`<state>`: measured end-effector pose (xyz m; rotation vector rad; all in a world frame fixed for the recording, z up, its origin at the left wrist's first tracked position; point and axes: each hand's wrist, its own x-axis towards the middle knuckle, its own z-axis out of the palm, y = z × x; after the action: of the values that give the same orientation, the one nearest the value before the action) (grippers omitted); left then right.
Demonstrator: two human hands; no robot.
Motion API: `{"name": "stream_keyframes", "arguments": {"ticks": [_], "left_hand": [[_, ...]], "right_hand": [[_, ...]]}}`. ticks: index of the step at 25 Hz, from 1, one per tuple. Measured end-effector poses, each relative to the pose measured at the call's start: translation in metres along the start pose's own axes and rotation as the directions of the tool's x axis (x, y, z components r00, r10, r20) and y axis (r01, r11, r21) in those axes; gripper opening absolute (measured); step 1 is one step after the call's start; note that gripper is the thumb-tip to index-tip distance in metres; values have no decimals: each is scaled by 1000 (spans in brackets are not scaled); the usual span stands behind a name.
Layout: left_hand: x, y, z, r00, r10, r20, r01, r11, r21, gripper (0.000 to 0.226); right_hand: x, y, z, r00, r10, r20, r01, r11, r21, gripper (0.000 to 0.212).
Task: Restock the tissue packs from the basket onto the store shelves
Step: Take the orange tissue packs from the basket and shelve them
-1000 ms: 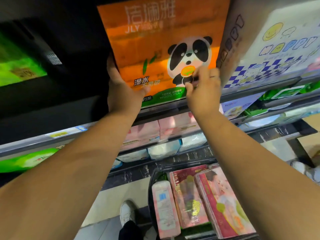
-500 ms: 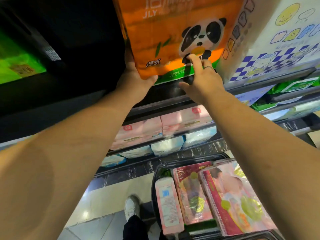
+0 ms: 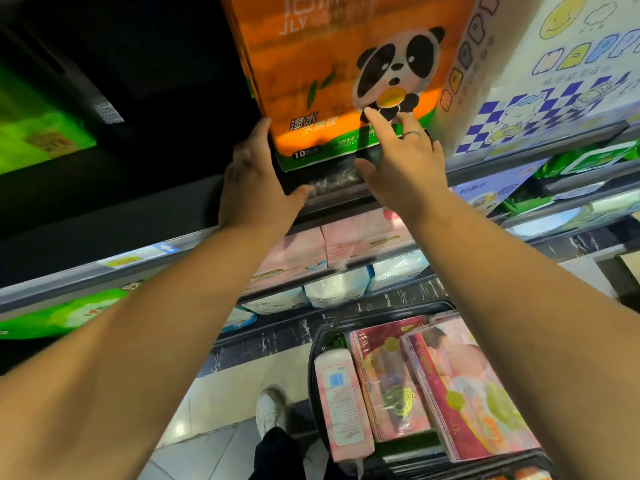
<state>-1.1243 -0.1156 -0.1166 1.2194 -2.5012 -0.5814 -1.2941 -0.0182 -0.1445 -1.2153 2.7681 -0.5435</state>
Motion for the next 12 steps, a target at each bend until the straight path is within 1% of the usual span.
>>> {"name": "stream_keyframes", "arguments": {"ticks": [2,4,6,9,12], "left_hand": [[-10,-1,-3,998,19,67,-24,997,71,93],[-20,-3,-7,983,125,134,-144,980,137,90],[-30,-9,-12,956,235,178,-271,938,217,88],[-51,-16,-18,895,360,264,-431,851,301,87],[-76,-21,-19,801,493,340,-580,778,241,83]], "right_hand": [[-14,-6,-5,1000,10,-7,-11,1000,-7,67],[-38,-13,-14,1000,26,-2,-26,998,-64,66],[-68,-17,-21,999,33,17,-30,988,-151,66],[-132,-19,-28,997,72,22,-65,970,-233,66],[-198,-26,-29,972,228,57,-206,944,-259,67]]}}
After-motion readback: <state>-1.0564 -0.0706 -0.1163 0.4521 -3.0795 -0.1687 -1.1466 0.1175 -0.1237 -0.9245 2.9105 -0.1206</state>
